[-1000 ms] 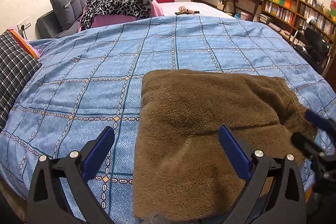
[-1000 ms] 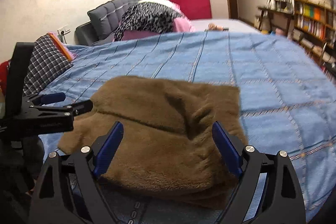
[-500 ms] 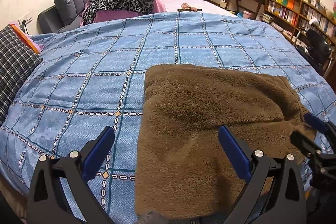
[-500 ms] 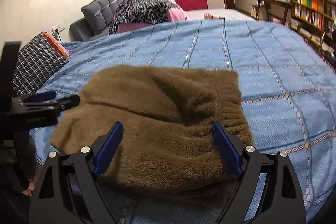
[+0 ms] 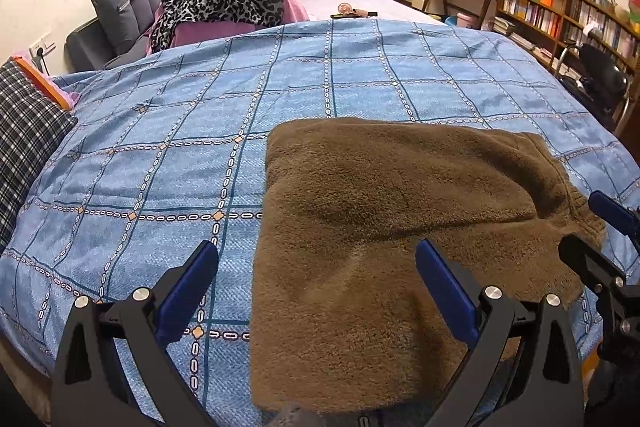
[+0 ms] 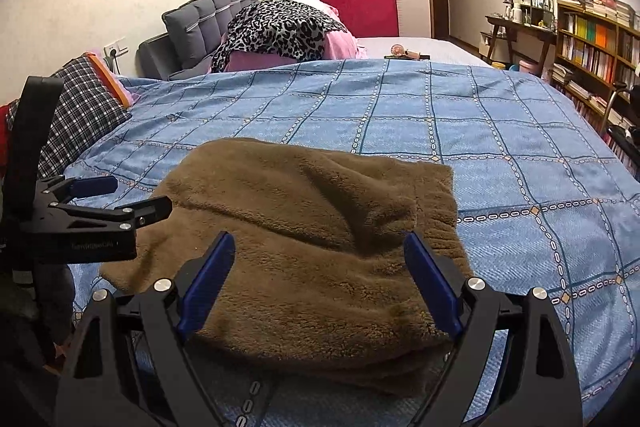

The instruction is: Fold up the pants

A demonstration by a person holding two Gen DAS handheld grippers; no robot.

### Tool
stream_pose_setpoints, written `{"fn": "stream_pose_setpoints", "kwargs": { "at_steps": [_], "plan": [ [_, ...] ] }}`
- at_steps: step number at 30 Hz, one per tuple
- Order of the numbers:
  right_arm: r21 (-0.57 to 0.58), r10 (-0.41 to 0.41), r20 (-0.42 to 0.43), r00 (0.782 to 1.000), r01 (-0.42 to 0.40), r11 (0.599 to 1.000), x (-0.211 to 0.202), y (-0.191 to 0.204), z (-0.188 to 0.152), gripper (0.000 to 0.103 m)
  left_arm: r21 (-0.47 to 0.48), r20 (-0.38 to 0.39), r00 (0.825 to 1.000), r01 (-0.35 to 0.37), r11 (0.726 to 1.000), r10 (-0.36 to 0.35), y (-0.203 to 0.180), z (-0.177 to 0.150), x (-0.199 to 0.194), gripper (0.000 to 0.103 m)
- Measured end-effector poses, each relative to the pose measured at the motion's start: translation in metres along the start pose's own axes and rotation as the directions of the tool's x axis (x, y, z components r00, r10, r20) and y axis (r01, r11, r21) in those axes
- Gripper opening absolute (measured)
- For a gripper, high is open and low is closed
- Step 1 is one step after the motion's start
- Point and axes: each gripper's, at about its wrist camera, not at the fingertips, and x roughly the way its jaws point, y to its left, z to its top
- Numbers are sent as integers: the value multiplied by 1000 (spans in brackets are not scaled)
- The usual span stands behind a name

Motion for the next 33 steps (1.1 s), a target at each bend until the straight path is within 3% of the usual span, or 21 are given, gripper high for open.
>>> {"fn": "stream_pose_setpoints", "kwargs": {
  "at_steps": [18,26,29,33],
  "plan": [
    [0,5,-24,1000,-5,1000,2,-2,-5,88,16,-12,1000,16,1000,-15,-5,-2,1,98],
    [163,-10,-49,999,17,986,17,-40,-1,90,-44,-49,998,37,998,-40,14,3,19,98],
    [193,-24,-74,997,38,980,30,-54,0,92,-94,-82,993,72,993,-80,24,7,33,98],
    [264,36,-135,990,1,965,51,-68,-2,94,-137,-112,982,134,982,-150,34,8,49,98]
  ]
}}
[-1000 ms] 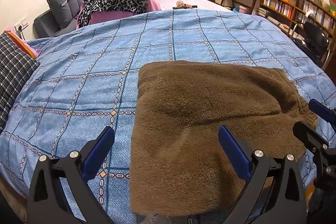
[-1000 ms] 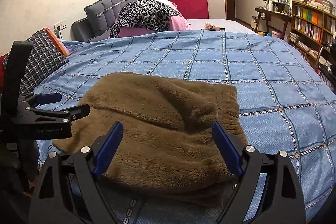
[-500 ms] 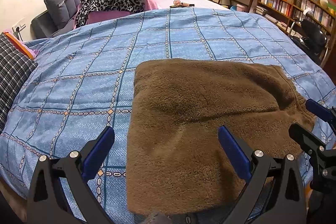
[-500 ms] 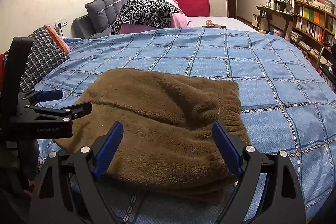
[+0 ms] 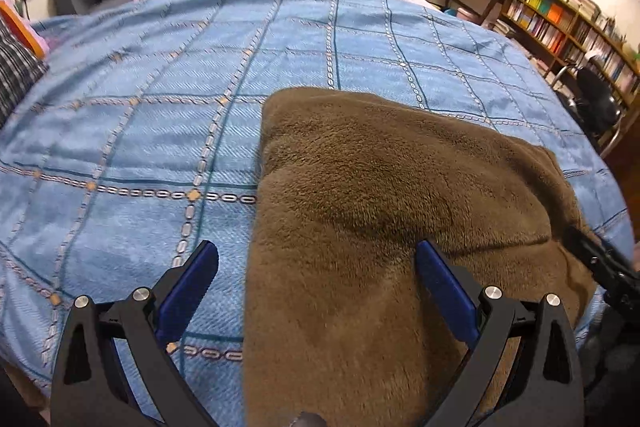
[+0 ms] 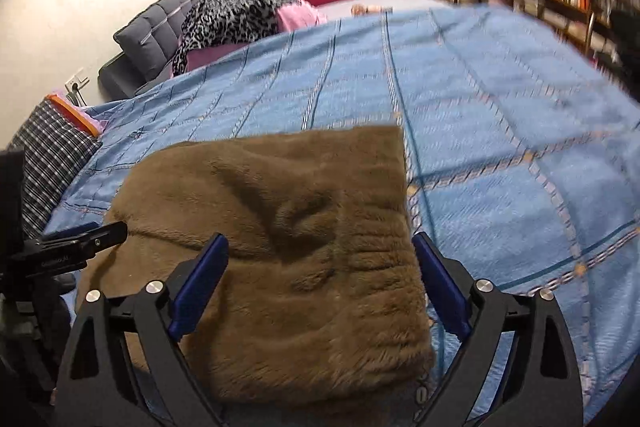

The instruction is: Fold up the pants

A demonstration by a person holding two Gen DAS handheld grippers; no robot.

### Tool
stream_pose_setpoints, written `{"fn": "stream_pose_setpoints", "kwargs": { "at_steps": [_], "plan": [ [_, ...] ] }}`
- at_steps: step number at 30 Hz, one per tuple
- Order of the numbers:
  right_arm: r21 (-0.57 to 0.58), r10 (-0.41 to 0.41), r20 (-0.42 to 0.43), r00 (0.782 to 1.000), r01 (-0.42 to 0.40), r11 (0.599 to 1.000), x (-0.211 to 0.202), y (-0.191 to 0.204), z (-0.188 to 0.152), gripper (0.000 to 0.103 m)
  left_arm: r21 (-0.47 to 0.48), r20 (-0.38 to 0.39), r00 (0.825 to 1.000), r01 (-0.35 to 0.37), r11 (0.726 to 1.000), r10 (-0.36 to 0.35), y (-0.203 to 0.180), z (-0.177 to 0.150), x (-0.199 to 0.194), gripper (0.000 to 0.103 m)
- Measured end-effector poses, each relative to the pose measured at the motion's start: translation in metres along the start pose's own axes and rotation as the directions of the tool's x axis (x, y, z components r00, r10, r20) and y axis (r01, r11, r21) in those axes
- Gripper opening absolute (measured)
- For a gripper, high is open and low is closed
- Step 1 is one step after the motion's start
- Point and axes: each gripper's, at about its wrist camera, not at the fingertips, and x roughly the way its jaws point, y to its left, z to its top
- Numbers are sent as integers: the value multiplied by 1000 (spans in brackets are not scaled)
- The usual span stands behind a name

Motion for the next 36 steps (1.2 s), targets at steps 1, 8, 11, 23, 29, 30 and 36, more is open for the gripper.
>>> {"fn": "stream_pose_setpoints", "kwargs": {
  "at_steps": [1,8,11,23,29,30,36],
  "plan": [
    [29,13,-23,1000,-13,999,6,-6,0,94,3,0,1000,9,1000,-9,1,0,1,98],
    [214,154,-134,979,-123,969,34,-43,-4,100,-77,-78,982,169,983,-174,22,3,22,98],
    [211,188,-160,969,-153,965,39,-44,0,100,-146,-109,959,243,959,-260,32,0,31,98],
    [228,350,-220,910,-301,926,57,-43,12,83,-277,-188,864,409,869,-467,53,0,52,98],
    [238,393,-211,895,-343,909,54,-48,16,58,-267,-172,847,452,851,-503,51,7,44,72],
    [239,396,-204,895,-347,907,52,-49,18,57,-266,-163,849,453,851,-503,50,7,41,68],
    [186,391,-145,909,-363,913,32,-43,37,49,-190,-121,871,450,873,-475,39,26,22,60]
  ]
}}
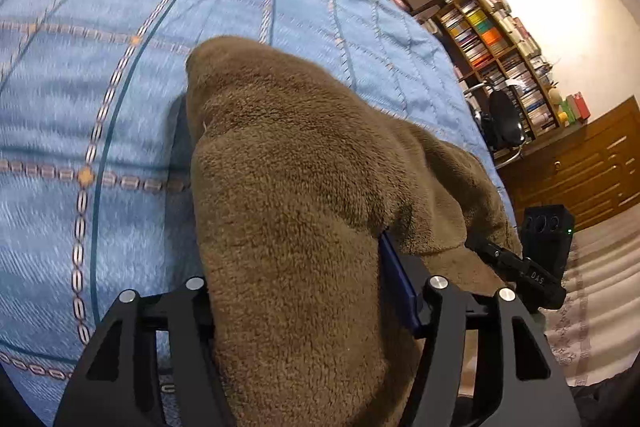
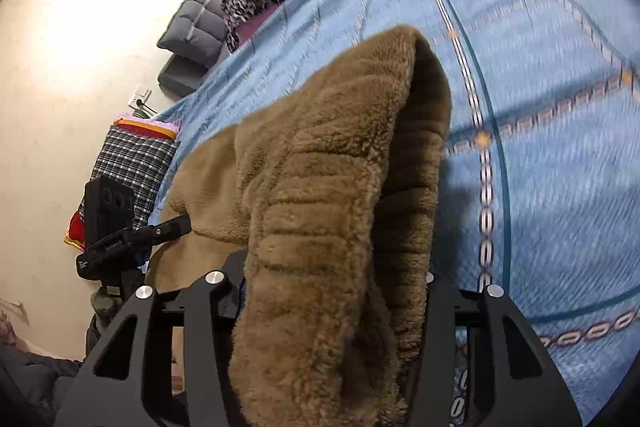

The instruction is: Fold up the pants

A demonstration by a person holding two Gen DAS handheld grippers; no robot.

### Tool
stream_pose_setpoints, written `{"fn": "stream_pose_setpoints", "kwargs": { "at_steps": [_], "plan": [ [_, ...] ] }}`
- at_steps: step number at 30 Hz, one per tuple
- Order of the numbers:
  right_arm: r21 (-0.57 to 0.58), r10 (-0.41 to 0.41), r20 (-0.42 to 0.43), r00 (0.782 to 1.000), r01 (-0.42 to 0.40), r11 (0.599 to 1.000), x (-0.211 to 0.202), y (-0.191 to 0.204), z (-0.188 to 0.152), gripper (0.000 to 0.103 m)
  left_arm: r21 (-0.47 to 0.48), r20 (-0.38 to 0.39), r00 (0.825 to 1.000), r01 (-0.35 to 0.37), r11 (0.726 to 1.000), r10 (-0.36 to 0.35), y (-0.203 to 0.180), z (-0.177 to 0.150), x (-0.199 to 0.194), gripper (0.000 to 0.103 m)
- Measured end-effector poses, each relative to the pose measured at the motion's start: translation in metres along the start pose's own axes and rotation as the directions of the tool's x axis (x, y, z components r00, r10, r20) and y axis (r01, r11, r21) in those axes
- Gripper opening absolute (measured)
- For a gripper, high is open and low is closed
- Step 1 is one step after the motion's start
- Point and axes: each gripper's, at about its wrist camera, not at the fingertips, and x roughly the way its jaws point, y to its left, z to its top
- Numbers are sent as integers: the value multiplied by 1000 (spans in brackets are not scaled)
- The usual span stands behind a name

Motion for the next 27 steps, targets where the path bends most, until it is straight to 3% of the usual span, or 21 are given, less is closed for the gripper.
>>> {"fn": "stream_pose_setpoints", "kwargs": {
  "at_steps": [7,20,27],
  "plan": [
    [-67,-24,89,996,30,997,-5,13,58,49,58,67,998,8,998,-12,-18,54,6,59],
    [-109,-95,185,978,117,987,65,-27,223,49,101,158,987,6,995,-22,-15,222,91,59],
    [-125,-177,152,973,196,973,116,-66,260,49,103,136,991,-35,994,21,10,253,146,60]
  ]
}}
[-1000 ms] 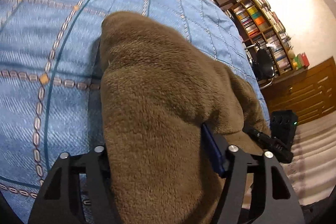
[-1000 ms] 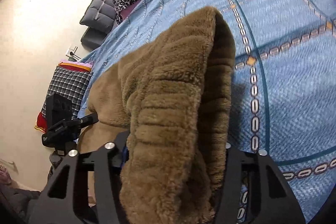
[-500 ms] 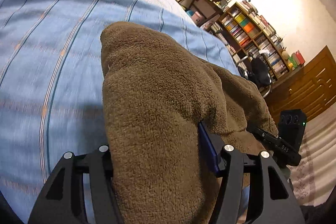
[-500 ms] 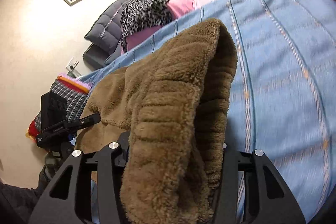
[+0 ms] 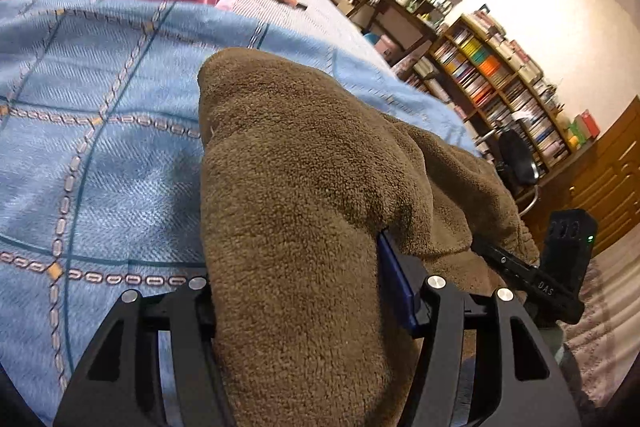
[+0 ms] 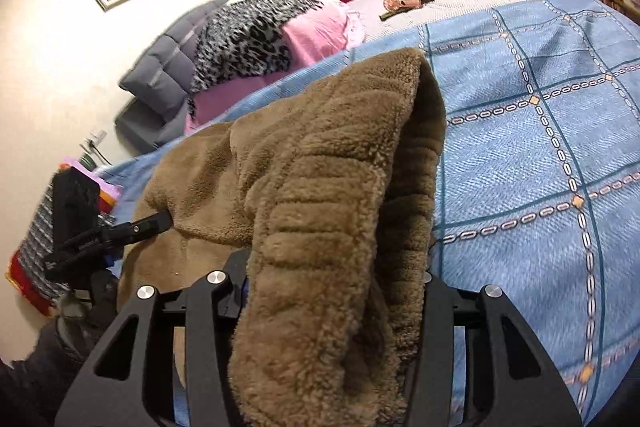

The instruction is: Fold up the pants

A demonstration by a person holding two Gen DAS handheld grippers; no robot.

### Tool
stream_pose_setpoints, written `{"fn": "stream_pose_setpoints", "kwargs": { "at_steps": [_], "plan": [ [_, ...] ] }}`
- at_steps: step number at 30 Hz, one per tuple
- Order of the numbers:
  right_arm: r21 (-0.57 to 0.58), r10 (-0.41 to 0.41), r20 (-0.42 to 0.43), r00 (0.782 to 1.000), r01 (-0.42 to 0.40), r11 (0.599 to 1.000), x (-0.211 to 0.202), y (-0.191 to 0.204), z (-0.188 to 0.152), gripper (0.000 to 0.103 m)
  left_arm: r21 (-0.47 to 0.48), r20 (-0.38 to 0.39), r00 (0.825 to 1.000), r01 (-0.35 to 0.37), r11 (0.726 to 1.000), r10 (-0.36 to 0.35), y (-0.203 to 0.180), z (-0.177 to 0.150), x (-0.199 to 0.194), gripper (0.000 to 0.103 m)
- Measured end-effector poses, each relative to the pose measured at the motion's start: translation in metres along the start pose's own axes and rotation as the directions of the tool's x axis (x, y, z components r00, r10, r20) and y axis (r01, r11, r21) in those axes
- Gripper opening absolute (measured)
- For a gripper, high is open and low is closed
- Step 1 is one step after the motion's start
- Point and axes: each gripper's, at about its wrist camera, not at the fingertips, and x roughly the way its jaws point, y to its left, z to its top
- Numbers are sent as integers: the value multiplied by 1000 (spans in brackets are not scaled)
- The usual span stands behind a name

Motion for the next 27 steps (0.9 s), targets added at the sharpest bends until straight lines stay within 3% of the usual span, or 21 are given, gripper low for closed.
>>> {"fn": "stream_pose_setpoints", "kwargs": {
  "at_steps": [2,6,10,12,13,14,16,18,20,25,27],
  "plan": [
    [16,-7,-22,1000,8,1000,11,-7,-1,52,-19,-16,1000,-14,1000,13,8,-4,10,65],
    [55,-3,-29,1000,5,998,14,-20,-7,62,-47,-14,999,-46,998,46,21,-12,11,89],
    [105,-59,29,998,55,993,-14,-27,-9,72,-34,-13,994,-111,993,110,20,-14,-5,90],
    [119,-101,66,993,93,989,-34,-27,-10,74,21,20,974,-228,974,227,8,-17,-21,90],
    [112,-151,92,984,140,984,-48,-23,-14,76,52,44,955,-296,954,294,0,-20,-28,90],
    [102,-192,110,975,181,978,-59,-17,-18,79,88,82,924,-380,921,373,-11,-25,-37,90],
    [63,-294,145,945,287,956,-78,-1,-25,81,126,128,893,-446,886,432,-25,-35,-48,90],
    [24,-334,168,927,335,942,-88,16,-32,87,145,165,866,-494,857,472,-45,-50,-58,93],
    [-23,-359,176,917,368,930,-93,36,-42,91,156,193,855,-510,846,481,-63,-61,-63,97],
    [-92,-356,158,921,373,923,-96,76,-66,95,159,226,830,-548,821,510,-98,-87,-70,98],
    [-103,-347,164,923,366,925,-99,89,-75,95,167,233,829,-549,819,509,-112,-95,-74,98]
  ]
}}
